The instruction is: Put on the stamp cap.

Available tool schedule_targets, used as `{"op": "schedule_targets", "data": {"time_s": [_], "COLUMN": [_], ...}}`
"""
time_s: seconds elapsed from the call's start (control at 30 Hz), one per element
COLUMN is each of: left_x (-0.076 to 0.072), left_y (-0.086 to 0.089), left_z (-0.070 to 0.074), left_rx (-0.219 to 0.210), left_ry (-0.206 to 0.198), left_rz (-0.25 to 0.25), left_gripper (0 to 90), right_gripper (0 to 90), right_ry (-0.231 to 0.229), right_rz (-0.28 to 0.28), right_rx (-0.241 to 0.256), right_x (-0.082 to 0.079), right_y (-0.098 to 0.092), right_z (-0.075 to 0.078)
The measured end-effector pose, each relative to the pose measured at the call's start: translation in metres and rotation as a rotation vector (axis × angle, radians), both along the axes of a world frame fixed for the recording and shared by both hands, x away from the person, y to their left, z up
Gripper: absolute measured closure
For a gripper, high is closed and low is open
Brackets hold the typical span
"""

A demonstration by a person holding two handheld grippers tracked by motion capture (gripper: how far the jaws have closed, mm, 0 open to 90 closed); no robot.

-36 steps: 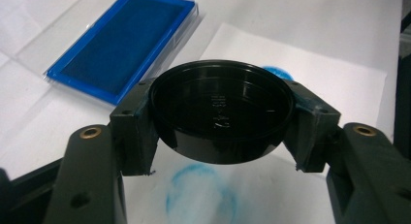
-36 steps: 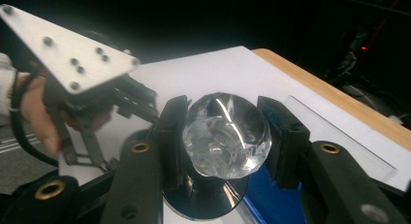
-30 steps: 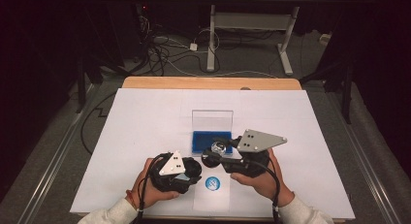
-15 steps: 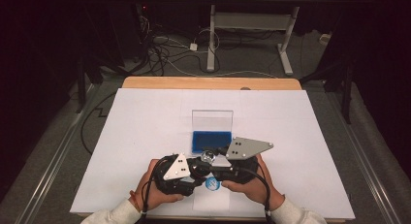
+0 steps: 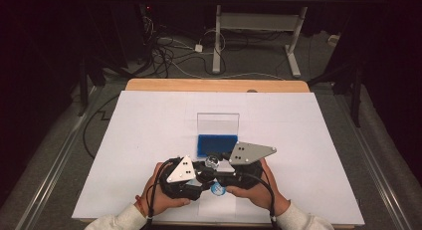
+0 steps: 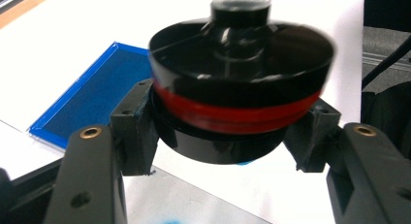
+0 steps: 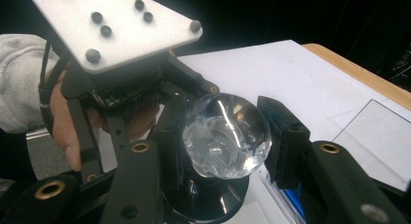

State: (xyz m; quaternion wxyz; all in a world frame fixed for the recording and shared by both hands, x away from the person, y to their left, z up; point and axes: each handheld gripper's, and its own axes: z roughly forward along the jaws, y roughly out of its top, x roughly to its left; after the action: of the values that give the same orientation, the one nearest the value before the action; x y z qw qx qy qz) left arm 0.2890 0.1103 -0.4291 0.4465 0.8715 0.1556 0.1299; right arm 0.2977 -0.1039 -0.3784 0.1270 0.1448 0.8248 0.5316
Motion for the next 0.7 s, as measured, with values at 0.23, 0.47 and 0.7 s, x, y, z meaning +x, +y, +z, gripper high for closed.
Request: {"op": "schedule_targets", "data": {"time_s": [0.23,0.47,0.7], "left_x": [0.0005,0.0002,0.0002], "left_y": [-0.0008,0.0006,-0.0004], "left_z": [0.0002,0.0004,-0.0012], "left_rx": [-0.011,-0.030,-0.029], "left_ry": [0.007,0.013,0.014], "left_rz": [0.008,0.006,0.000], "left_gripper": [36.6,36.6,36.5], "right_gripper": [57.4,57.4,57.4], "right_ry": [-0.008,-0.013,-0.009], "right_rz": [0.003,-0.002,-0.008], "right_rx": [0.007,0.014,0.007], "right_x": [0.0020,0.0019,0.0026], "right_y": [-0.0012,-0.0026,-0.0013], "right_z": [-0.0026,-0.0020,-0.0047]}}
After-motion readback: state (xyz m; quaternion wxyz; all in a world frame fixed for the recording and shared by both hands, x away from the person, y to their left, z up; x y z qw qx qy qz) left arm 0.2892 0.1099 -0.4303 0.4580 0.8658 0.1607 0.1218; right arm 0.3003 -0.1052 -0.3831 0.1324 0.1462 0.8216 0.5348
